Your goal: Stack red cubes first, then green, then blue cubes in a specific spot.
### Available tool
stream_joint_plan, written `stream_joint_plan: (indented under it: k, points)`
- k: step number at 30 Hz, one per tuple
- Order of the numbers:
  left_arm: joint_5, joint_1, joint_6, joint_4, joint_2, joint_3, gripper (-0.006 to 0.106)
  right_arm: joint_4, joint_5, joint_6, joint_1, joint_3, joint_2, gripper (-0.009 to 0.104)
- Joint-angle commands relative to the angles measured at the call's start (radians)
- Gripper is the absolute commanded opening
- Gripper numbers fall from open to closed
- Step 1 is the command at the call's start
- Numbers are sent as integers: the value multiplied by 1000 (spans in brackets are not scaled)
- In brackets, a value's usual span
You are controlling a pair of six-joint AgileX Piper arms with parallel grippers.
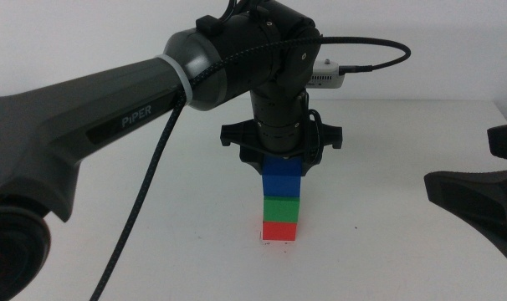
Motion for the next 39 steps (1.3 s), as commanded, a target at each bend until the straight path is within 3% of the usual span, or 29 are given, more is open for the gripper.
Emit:
stream_joint_plan:
  k: [1,8,11,13,18,25,30,33,39]
  points:
    - [1,2,-11,-9,-1,-8,1,-7,-10,-2,2,2,-4,93]
    - [1,2,-15,-32,-1,-8,23,-7,-10,-2,2,2,-4,93]
    - [1,2,-15,-35,-1,-8,41,-7,-10,-2,2,2,-4,93]
    - [1,2,-8,-20,-1,-8,65,-7,-10,-2,2,2,-4,93]
    - [1,2,-8,-11,-1,-10,94,-7,-10,-2,2,2,-4,93]
    - [1,2,117,9,-124,-82,94,-7,-10,-2,2,2,-4,93]
    - [1,5,251,180,-350,-58,94,-7,-10,-2,2,2,-4,93]
    - [1,44,326,239,-482,26,94,-7,-10,-2,2,2,-4,93]
    - [1,230,401,219,-752,338,94,-7,-10,-2,2,2,-4,93]
